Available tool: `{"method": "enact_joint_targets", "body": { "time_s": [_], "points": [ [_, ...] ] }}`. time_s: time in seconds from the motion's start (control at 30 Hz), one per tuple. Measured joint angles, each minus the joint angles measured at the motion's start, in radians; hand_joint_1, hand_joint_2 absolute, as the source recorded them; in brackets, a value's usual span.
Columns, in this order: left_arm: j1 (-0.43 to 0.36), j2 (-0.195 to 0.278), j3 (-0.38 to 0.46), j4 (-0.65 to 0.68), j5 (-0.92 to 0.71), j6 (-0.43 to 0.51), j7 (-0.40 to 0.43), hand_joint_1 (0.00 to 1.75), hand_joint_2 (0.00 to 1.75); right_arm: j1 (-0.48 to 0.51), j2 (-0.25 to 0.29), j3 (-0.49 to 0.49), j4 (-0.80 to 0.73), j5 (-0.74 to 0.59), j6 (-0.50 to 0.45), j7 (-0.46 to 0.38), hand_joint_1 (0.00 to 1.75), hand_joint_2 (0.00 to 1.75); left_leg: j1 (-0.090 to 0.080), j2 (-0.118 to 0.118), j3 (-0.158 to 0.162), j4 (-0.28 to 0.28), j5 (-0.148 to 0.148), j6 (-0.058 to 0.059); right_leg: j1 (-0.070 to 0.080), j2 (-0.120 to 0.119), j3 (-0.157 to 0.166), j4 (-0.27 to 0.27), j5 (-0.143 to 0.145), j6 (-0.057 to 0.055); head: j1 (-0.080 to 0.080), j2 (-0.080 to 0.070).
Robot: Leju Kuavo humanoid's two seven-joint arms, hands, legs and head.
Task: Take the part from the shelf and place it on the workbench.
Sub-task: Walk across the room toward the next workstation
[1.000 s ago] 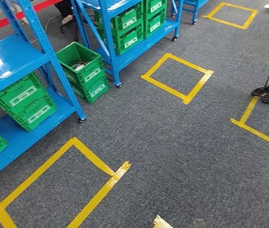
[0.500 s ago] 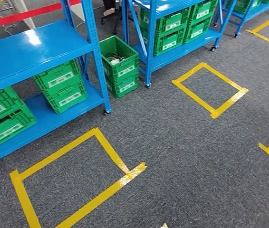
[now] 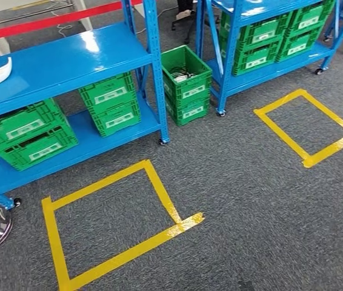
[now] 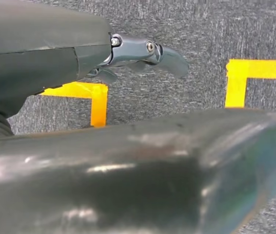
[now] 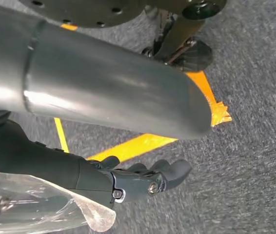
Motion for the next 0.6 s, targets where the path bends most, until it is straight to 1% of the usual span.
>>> {"method": "enact_joint_targets", "body": {
  "time_s": [0.03,0.07,0.1,0.13,0.17,0.2,0.23,0.27,0.3,0.33,0.37,0.4,0.43,0.47,0.5,0.53,0.57,0.6],
  "points": [
    [0.000,0.000,0.000,0.000,0.000,0.000,0.000,0.00,0.00,0.001,0.000,0.002,0.000,0.002,-0.002,0.002,0.00,0.00,0.001,0.006,-0.020,0.041,-0.010,-0.001,0.001,-0.016,0.001,0.000,-0.002,-0.001,0.000,0.000],
    [0.001,0.000,0.000,0.000,0.000,0.000,0.000,0.00,0.00,0.002,-0.001,0.004,0.000,0.003,-0.004,0.003,0.00,0.00,0.002,0.008,-0.022,0.046,0.001,0.000,0.003,-0.029,0.003,0.000,-0.004,-0.002,0.000,0.000],
    [0.003,0.000,0.000,0.000,0.000,0.000,0.001,0.00,0.00,0.001,-0.001,0.005,0.000,0.005,-0.005,0.004,0.00,0.00,0.002,0.013,-0.005,0.012,0.028,0.003,0.004,-0.042,0.006,0.000,-0.007,-0.001,0.000,0.000],
    [0.004,0.001,0.000,0.000,0.000,0.000,0.001,0.00,0.00,0.000,-0.001,0.007,0.000,0.006,-0.005,0.004,0.00,0.00,0.000,0.025,0.028,-0.052,0.066,0.009,0.005,-0.054,0.011,0.000,-0.010,0.000,0.000,0.000],
    [0.003,0.001,0.000,0.000,0.001,0.000,0.001,0.00,0.00,0.000,-0.001,0.009,0.000,0.008,-0.005,0.004,0.00,0.00,-0.006,0.049,0.062,-0.119,0.092,0.016,0.007,-0.066,0.014,0.000,-0.014,0.002,0.000,0.000],
    [0.001,0.002,0.000,0.000,0.001,0.000,0.001,0.00,0.00,-0.001,-0.001,0.010,0.001,0.010,-0.006,0.004,0.00,0.00,-0.012,0.072,0.091,-0.176,0.109,0.023,0.010,-0.077,0.018,0.000,-0.018,0.006,0.000,0.000],
    [-0.001,0.002,0.000,0.000,0.000,0.000,0.001,0.00,0.00,-0.001,-0.001,0.010,0.001,0.012,-0.006,0.004,0.00,0.00,-0.018,0.090,0.106,-0.209,0.113,0.029,0.012,-0.088,0.021,-0.001,-0.021,0.011,0.000,0.000],
    [-0.002,0.002,0.000,0.001,0.000,0.000,0.000,0.00,0.00,-0.002,-0.001,0.010,0.001,0.013,-0.007,0.004,0.00,0.00,-0.023,0.095,0.109,-0.220,0.108,0.032,0.014,-0.100,0.023,-0.002,-0.023,0.016,0.000,0.000],
    [-0.001,0.003,-0.001,0.001,0.000,0.000,0.000,0.00,0.00,-0.004,-0.001,0.010,0.001,0.013,-0.008,0.004,0.00,0.00,-0.024,0.086,0.107,-0.226,0.108,0.035,0.015,-0.111,0.027,-0.005,-0.024,0.021,0.000,0.000],
    [0.001,0.003,-0.001,0.001,0.000,0.000,0.000,0.00,0.00,-0.006,-0.001,0.011,0.002,0.014,-0.009,0.005,0.00,0.00,-0.020,0.074,0.109,-0.231,0.110,0.039,0.014,-0.116,0.030,-0.007,-0.027,0.025,0.000,0.000],
    [0.003,0.003,0.000,0.001,0.000,0.000,0.000,0.00,0.00,-0.009,-0.001,0.012,0.002,0.015,-0.009,0.004,0.00,0.00,-0.017,0.064,0.113,-0.238,0.113,0.043,0.013,-0.106,0.029,-0.003,-0.034,0.029,0.001,0.000],
    [0.004,0.002,0.000,0.002,0.001,0.000,0.000,0.00,0.00,-0.010,-0.001,0.014,0.002,0.016,-0.009,0.004,0.00,0.00,-0.013,0.052,0.117,-0.245,0.116,0.048,0.012,-0.081,0.019,0.022,-0.051,0.033,0.004,0.000],
    [0.003,0.002,0.000,0.002,0.001,0.000,0.000,0.00,0.00,-0.010,-0.002,0.015,0.002,0.018,-0.010,0.004,0.00,0.00,-0.009,0.040,0.120,-0.249,0.119,0.052,0.011,-0.049,-0.003,0.067,-0.077,0.036,0.007,0.000],
    [0.001,0.002,0.000,0.003,0.001,-0.001,-0.001,0.00,0.00,-0.008,-0.002,0.017,0.003,0.021,-0.010,0.004,0.00,0.00,-0.009,0.026,0.120,-0.250,0.119,0.055,0.011,-0.019,-0.035,0.130,-0.105,0.038,0.011,0.000],
    [0.000,0.002,0.000,0.004,0.001,-0.001,-0.001,0.00,0.00,-0.006,-0.003,0.018,0.003,0.025,-0.011,0.004,0.00,0.00,-0.008,0.012,0.120,-0.249,0.119,0.057,0.010,-0.001,-0.070,0.197,-0.130,0.039,0.012,0.000],
    [-0.001,0.002,0.000,0.005,0.001,-0.001,-0.001,0.00,0.00,-0.004,-0.004,0.019,0.004,0.029,-0.011,0.005,0.00,0.00,-0.008,-0.003,0.120,-0.249,0.118,0.057,0.010,0.005,-0.099,0.243,-0.139,0.040,0.013,0.000],
    [-0.001,0.002,0.000,0.006,0.001,-0.001,-0.001,0.00,0.00,-0.002,-0.005,0.021,0.004,0.032,-0.012,0.006,0.00,0.00,-0.008,-0.018,0.122,-0.248,0.117,0.057,0.010,0.007,-0.113,0.257,-0.128,0.040,0.014,0.000],
    [0.000,0.002,0.000,0.006,0.001,-0.001,-0.001,0.00,0.00,-0.002,-0.006,0.023,0.005,0.035,-0.013,0.006,0.00,0.00,-0.008,-0.033,0.123,-0.247,0.117,0.056,0.010,0.010,-0.109,0.233,-0.098,0.041,0.013,0.000]
  ]
}}
